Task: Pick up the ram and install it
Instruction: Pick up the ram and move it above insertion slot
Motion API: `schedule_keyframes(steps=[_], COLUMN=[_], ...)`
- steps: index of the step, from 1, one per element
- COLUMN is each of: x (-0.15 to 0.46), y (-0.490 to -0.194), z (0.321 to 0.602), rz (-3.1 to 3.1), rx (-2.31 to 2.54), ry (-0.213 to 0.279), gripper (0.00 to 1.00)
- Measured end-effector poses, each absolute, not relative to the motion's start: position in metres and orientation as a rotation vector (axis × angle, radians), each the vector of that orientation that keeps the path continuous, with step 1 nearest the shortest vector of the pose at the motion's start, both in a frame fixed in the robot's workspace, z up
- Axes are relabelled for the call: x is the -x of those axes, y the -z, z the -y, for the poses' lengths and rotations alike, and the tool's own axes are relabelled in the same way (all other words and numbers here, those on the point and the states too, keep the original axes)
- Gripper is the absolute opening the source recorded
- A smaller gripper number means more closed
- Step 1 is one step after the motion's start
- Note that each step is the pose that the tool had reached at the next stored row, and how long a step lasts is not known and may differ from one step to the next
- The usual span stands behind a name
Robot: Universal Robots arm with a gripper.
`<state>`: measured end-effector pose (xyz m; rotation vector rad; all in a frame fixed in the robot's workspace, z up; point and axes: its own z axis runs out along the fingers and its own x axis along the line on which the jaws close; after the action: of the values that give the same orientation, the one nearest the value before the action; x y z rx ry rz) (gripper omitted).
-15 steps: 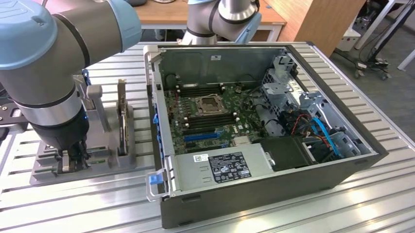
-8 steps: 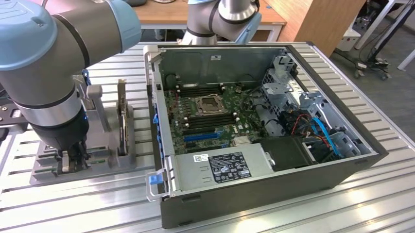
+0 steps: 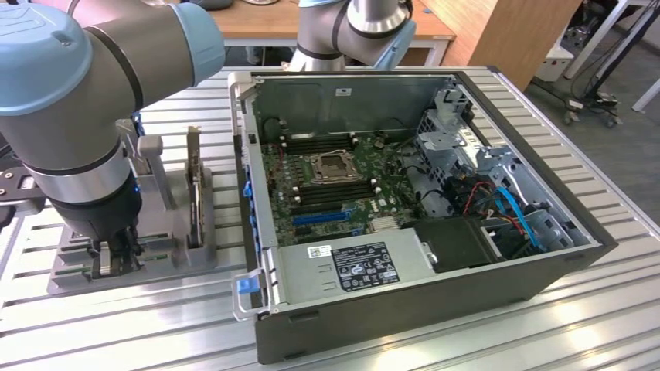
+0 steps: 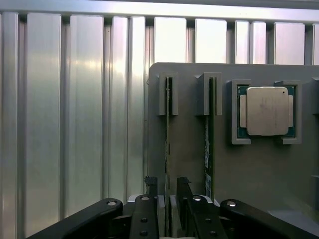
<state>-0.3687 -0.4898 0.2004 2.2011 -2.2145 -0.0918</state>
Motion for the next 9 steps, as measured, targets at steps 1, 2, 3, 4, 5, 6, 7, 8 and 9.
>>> schedule_keyframes(steps=[1, 2, 3, 4, 5, 6, 7, 8, 9], x=[0.3687, 0.3687, 0.3687, 0.3687, 0.3687, 0.3687, 0.3687, 0.3687, 0.3687], y=[-0.2004, -0.2004, -0.2004, -0.2004, -0.2004, -0.2004, -0.2004, -0.2004, -0.2004], z=[0.4898, 0.4898, 0.4898, 0.4898, 0.4898, 0.4898, 0.4898, 0.4898, 0.4898], rz=[2.215, 2.215, 2.215, 2.215, 2.215, 2.215, 2.215, 2.215, 2.215], rx=[-2.201, -2.201, -2.201, -2.201, -2.201, -2.201, -2.201, -2.201, -2.201], ry=[0.092, 0.092, 0.092, 0.092, 0.092, 0.092, 0.092, 0.092, 0.092], gripper=[0.29, 0.29, 0.29, 0.29, 0.29, 0.29, 0.29, 0.29, 0.28])
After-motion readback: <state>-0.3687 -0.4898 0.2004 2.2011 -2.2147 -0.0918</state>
